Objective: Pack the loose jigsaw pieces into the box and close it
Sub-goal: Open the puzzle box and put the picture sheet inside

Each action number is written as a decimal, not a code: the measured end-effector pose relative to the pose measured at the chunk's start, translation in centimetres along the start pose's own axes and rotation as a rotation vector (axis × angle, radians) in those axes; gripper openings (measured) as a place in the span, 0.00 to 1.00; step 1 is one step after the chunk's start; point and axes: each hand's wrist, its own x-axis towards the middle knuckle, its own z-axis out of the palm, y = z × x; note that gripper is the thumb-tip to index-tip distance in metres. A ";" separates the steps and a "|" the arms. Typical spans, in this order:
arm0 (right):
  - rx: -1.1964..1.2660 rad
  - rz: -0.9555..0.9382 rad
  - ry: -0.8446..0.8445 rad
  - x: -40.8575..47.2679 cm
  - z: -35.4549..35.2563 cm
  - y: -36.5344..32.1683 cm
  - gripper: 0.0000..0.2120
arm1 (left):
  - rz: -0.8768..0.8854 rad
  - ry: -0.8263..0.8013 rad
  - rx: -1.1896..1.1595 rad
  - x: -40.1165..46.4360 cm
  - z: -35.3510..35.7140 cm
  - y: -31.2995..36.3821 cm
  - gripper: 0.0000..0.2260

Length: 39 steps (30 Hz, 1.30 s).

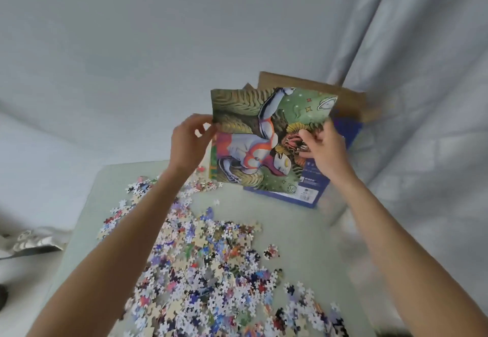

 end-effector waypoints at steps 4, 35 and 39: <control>0.003 -0.132 0.131 3.3 -4.4 -2.7 0.19 | 0.063 0.061 -0.055 5.5 2.5 5.3 0.08; -0.090 -0.308 0.406 8.9 -8.6 1.2 0.23 | 0.069 0.005 -0.439 9.6 11.0 8.2 0.06; -0.152 -0.293 0.441 9.1 -8.8 2.1 0.21 | 0.119 0.003 -0.304 10.1 11.2 8.5 0.06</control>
